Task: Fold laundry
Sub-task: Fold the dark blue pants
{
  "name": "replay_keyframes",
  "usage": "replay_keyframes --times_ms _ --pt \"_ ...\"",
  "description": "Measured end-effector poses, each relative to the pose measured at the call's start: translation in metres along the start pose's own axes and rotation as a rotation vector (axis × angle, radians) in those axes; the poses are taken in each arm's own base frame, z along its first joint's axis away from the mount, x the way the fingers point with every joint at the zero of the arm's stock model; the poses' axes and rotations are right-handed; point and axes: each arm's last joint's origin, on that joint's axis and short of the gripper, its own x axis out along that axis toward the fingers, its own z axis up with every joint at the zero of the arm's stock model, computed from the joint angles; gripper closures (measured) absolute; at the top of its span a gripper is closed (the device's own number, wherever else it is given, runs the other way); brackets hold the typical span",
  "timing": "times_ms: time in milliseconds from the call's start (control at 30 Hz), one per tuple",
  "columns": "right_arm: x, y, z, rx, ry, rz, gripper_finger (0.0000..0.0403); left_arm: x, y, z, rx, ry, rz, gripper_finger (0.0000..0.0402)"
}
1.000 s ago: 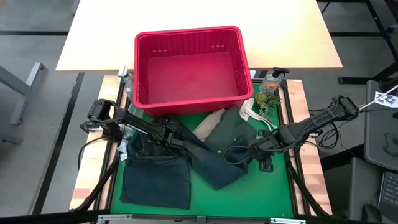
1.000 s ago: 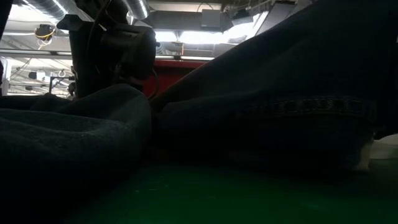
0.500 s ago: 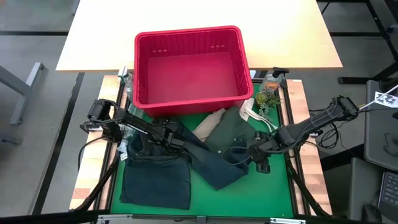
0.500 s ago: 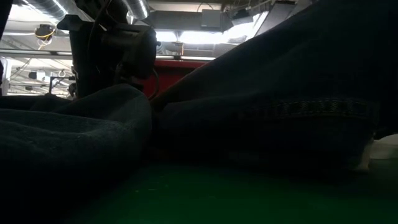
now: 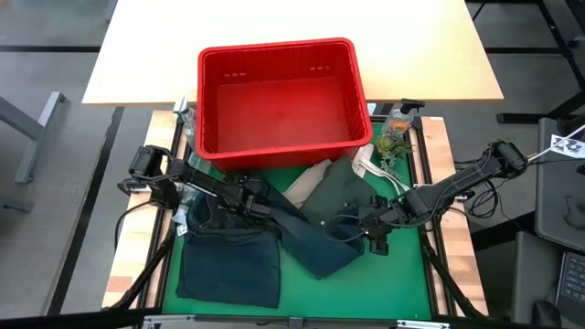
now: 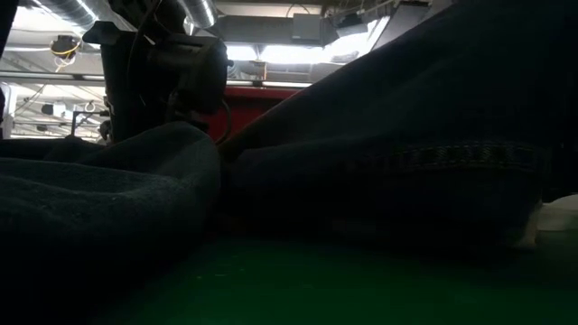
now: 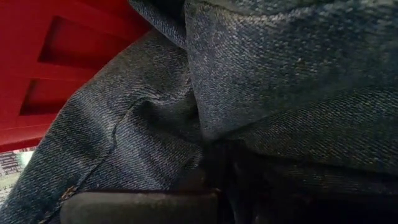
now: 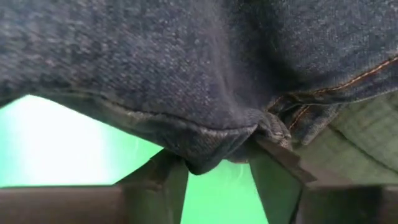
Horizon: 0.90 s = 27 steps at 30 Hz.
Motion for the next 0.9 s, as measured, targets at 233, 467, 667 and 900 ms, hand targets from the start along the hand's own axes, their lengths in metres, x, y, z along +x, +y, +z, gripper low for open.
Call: replay_keyframes --times_ms 233,467,667,900 --pt "0.0 0.0 0.0 0.0 0.0 0.002 0.0353 0.0 0.0 0.0 0.0 -0.001 -0.001 0.0398" --pt "-0.022 0.009 0.005 0.006 0.141 0.157 0.0388 -0.003 -0.002 0.002 0.002 0.02 -0.026 0.0398" --pt "-0.078 0.026 0.016 0.018 0.372 0.474 0.0391 -0.017 -0.008 0.015 -0.005 -0.007 -0.079 0.0398" --pt "-0.148 0.041 0.031 0.089 0.513 0.816 0.0395 -0.035 -0.014 0.031 0.018 -0.057 -0.134 0.0398"
